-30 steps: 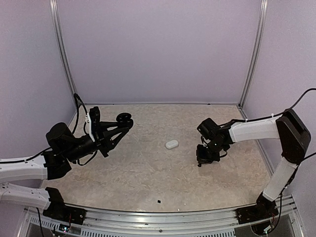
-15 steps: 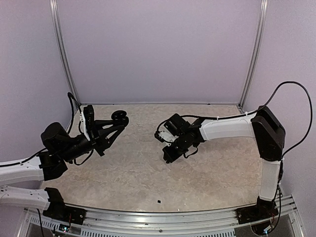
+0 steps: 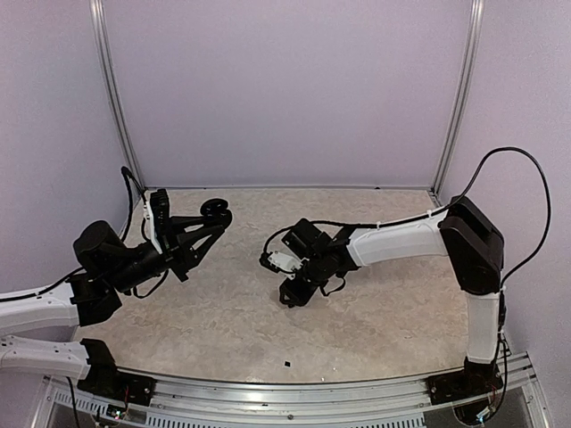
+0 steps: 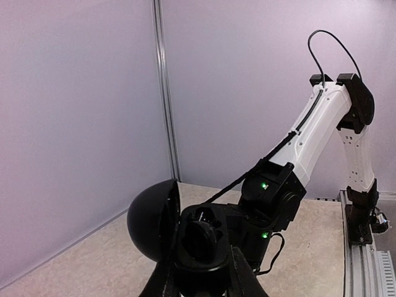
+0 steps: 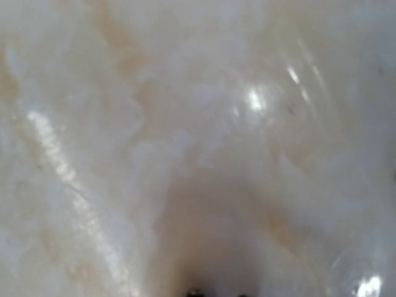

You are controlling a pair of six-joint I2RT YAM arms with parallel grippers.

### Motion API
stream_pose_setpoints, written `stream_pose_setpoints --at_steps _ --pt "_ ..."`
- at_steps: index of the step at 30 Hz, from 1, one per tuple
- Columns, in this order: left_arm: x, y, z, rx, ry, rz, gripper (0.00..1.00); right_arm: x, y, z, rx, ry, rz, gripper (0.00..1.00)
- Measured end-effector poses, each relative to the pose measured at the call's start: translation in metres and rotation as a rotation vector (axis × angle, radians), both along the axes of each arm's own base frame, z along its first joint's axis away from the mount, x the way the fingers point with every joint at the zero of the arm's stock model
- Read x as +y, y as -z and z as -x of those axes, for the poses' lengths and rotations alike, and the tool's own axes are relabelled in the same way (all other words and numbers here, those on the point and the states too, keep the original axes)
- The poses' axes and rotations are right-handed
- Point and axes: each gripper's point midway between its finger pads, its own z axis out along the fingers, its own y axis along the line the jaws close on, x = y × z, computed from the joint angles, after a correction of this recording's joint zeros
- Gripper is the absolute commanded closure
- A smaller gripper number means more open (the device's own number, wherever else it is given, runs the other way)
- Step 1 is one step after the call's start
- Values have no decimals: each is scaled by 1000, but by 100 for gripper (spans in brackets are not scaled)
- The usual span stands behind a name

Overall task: Insert the wireless bluetooth earbuds into the charging case
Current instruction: Move the left earbud to the center of the board, then pick up the left earbud from the center of the board.

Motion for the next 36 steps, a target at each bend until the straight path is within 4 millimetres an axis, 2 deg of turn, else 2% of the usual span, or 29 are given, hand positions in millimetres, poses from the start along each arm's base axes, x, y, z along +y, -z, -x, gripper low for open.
stream_pose_setpoints --at_steps 4,7,14,18,23,27,36 --pt "0 0 0 -1 0 0 100 -3 -7 1 -40 -9 -40 60" --pt "0 0 0 -1 0 1 100 -8 -20 7 -81 -12 -114 58" --pt "1 0 -1 -2 -4 0 100 -26 -53 25 -194 -10 -346 58" --pt "1 -1 -1 -7 -4 2 100 -35 -62 29 -262 14 -458 53" --pt "1 1 0 -7 -4 2 100 -41 -64 33 -308 42 -571 51" --pt "1 1 0 -8 -4 3 100 -37 -65 29 -340 56 -638 51" --pt "2 0 0 -9 -4 3 100 -32 -38 28 -353 66 -650 54"
